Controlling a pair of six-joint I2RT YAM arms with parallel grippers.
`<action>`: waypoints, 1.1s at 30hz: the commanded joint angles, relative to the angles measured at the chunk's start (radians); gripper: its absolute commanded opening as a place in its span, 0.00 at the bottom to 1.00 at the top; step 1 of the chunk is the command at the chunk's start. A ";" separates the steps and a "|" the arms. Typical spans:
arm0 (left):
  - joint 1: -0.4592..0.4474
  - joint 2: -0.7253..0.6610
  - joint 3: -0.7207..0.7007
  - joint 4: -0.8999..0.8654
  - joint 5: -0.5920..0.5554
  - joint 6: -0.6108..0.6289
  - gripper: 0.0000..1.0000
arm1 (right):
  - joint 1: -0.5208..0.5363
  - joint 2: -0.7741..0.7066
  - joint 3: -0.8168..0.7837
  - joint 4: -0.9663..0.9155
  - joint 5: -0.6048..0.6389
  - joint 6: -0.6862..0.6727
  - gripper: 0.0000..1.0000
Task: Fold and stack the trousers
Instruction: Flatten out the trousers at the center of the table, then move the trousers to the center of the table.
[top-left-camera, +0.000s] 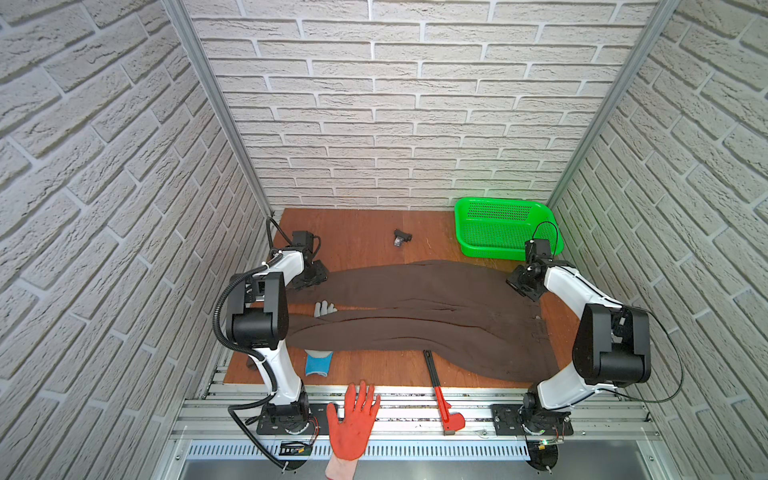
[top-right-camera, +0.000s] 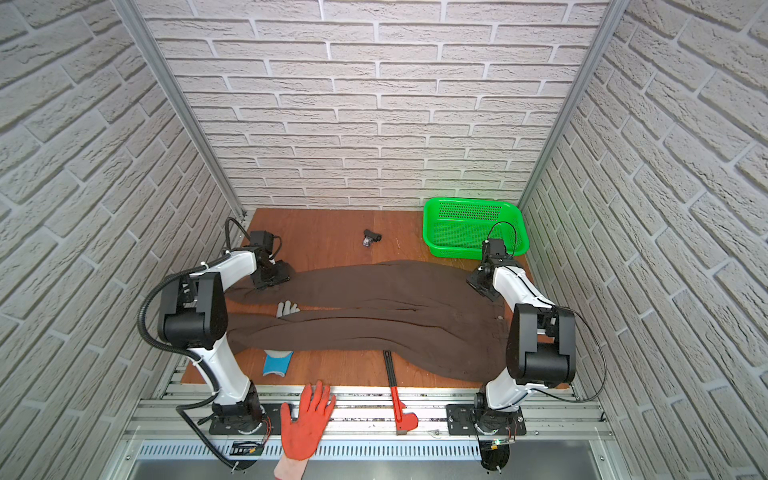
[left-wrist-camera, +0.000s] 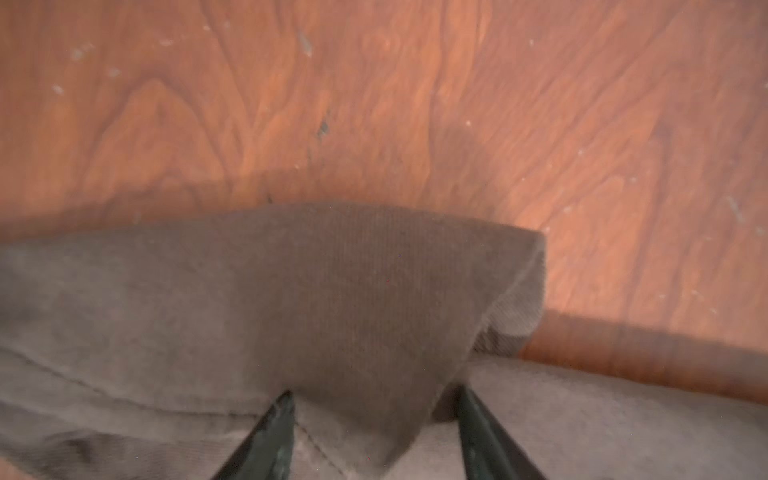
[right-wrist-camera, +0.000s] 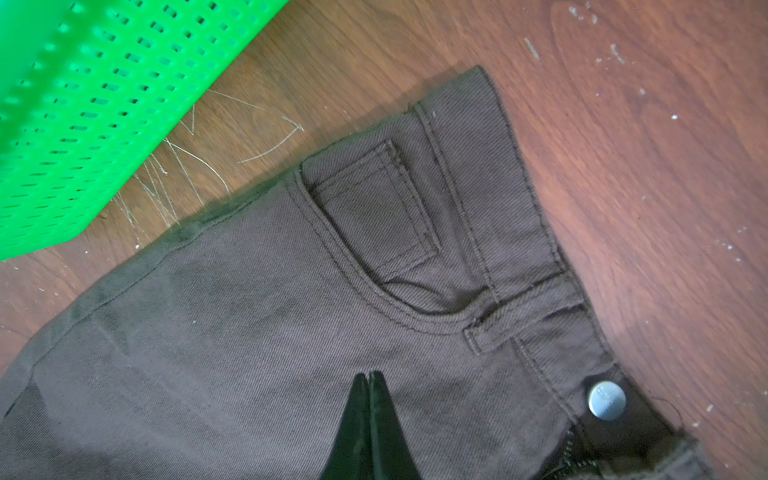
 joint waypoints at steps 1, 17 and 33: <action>0.008 0.006 0.027 -0.040 -0.074 0.018 0.46 | 0.005 0.000 0.010 0.003 0.009 -0.011 0.06; 0.091 -0.125 0.195 -0.088 -0.244 0.066 0.00 | 0.004 0.052 0.065 -0.015 0.055 -0.033 0.06; 0.183 -0.071 0.367 -0.132 -0.205 0.057 0.00 | 0.003 0.236 0.165 0.006 0.011 0.000 0.06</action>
